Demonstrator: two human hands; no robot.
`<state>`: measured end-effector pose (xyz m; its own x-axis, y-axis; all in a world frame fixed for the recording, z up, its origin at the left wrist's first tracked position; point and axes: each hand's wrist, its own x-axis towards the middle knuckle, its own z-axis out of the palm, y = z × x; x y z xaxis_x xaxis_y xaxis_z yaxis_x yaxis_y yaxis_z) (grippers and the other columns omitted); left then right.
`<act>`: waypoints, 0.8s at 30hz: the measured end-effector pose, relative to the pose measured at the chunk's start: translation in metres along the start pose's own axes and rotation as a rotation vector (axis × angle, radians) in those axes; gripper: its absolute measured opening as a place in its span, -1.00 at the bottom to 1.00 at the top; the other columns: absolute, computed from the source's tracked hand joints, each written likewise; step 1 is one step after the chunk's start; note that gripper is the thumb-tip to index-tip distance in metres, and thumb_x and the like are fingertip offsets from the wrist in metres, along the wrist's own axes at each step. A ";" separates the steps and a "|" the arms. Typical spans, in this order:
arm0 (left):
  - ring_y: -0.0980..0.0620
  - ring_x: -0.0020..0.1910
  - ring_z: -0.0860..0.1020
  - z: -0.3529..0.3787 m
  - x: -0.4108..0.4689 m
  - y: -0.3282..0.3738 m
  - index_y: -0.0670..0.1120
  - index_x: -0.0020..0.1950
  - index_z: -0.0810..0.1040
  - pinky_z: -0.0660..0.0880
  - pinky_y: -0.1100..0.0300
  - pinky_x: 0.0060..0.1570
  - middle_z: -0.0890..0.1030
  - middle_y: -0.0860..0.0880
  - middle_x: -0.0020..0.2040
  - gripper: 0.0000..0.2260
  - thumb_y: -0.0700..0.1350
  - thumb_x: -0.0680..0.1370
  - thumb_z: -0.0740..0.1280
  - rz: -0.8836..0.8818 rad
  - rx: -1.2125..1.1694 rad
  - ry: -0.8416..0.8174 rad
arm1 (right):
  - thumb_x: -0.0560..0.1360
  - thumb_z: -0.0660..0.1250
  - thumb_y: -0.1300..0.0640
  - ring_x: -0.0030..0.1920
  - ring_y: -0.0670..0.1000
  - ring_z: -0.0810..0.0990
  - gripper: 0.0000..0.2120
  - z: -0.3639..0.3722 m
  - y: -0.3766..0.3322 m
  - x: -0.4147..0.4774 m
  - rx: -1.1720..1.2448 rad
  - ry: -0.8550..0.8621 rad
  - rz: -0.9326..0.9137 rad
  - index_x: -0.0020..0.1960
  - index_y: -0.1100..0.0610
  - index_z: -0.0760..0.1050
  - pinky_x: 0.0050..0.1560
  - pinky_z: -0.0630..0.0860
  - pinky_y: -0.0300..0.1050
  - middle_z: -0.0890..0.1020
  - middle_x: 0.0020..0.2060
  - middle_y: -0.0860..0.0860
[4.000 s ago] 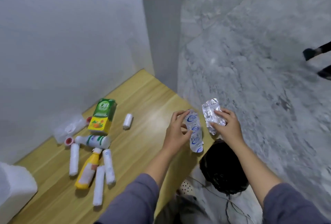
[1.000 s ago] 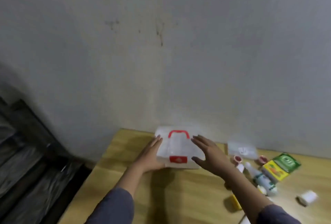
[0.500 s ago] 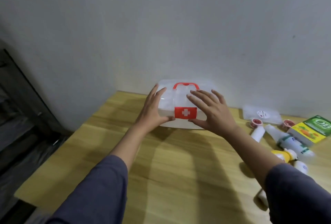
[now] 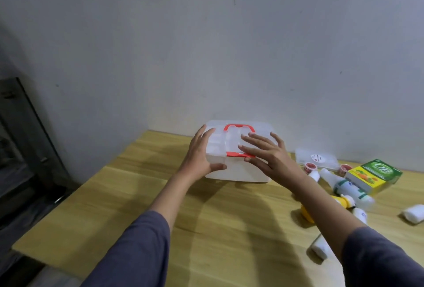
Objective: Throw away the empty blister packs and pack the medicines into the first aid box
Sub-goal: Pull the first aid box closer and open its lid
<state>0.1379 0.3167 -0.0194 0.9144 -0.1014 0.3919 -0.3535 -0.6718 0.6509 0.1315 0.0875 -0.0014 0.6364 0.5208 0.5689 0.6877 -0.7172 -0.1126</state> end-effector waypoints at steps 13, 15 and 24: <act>0.01 0.42 0.34 0.024 0.001 0.003 0.00 0.52 0.11 0.42 0.14 0.27 0.36 0.01 0.44 0.08 0.07 0.16 0.66 -0.196 -0.366 0.141 | 0.54 0.21 -0.03 0.33 -0.23 0.31 -0.70 -0.020 0.009 0.017 0.202 -0.062 0.128 0.20 0.01 0.54 0.47 0.04 0.12 0.49 0.33 -0.09; 0.05 0.29 0.44 0.024 0.000 0.004 0.04 0.45 0.25 0.45 0.32 0.08 0.48 0.07 0.29 -0.05 -0.01 0.17 0.67 -0.211 -0.405 0.163 | 0.54 0.21 0.02 0.33 -0.19 0.36 -0.70 -0.030 0.009 0.025 0.241 -0.058 0.144 0.23 0.01 0.52 0.46 0.10 0.12 0.50 0.32 -0.08; 0.02 0.42 0.34 0.030 -0.003 0.007 -0.01 0.50 0.25 0.34 0.15 0.33 0.38 0.02 0.43 -0.04 0.06 0.20 0.64 -0.252 -0.424 0.170 | 0.59 0.07 -0.02 -0.13 0.15 0.57 -0.70 -0.047 0.022 0.069 0.228 0.167 0.253 0.01 0.09 0.54 -0.02 0.44 0.04 0.62 -0.23 0.06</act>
<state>0.1383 0.2906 -0.0353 0.9489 0.1696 0.2661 -0.2074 -0.3003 0.9310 0.1738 0.0860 0.0736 0.7434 0.2443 0.6227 0.5881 -0.6822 -0.4344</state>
